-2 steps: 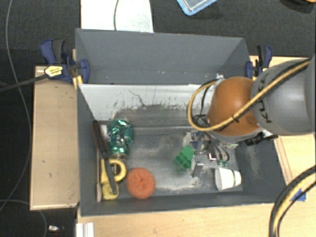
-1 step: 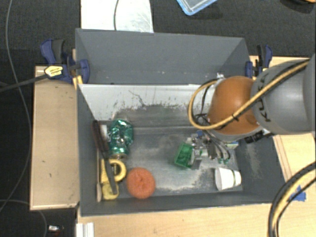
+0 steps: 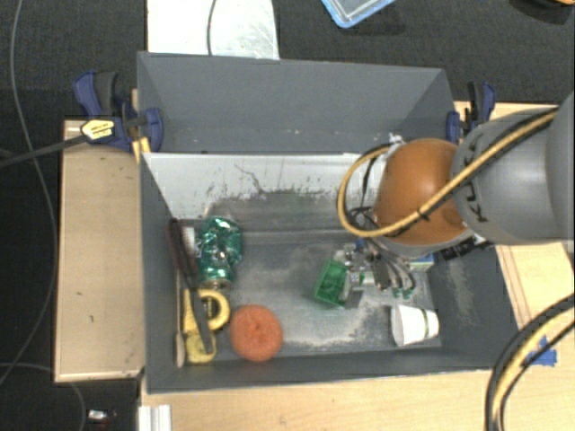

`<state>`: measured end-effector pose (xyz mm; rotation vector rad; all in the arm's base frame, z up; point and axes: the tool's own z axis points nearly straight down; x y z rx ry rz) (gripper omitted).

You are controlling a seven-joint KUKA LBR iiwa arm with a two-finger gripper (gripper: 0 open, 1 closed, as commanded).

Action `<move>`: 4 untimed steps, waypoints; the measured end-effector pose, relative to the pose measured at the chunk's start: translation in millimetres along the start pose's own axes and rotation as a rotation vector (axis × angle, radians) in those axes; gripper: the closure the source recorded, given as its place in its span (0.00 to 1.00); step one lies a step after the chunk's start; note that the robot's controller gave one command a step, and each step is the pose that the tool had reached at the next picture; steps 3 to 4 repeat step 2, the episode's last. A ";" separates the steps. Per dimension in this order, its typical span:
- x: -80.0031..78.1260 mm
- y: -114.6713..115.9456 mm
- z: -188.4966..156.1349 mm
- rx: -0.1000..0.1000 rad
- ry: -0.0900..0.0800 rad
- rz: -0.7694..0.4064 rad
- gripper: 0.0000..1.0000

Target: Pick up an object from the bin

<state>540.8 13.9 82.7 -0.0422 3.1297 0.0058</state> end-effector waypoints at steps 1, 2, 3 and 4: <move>1.2 4.9 -56.6 -0.001 0.013 -0.053 1.00; 35.4 -1.5 -130.5 -0.001 0.012 -0.046 1.00; 35.4 -1.5 -130.5 -0.001 0.012 -0.046 1.00; 35.4 -1.5 -130.5 -0.001 0.012 -0.046 1.00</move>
Offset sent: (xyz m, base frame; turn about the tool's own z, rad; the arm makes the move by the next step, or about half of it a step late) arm -0.0378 -0.0037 0.1311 -0.0507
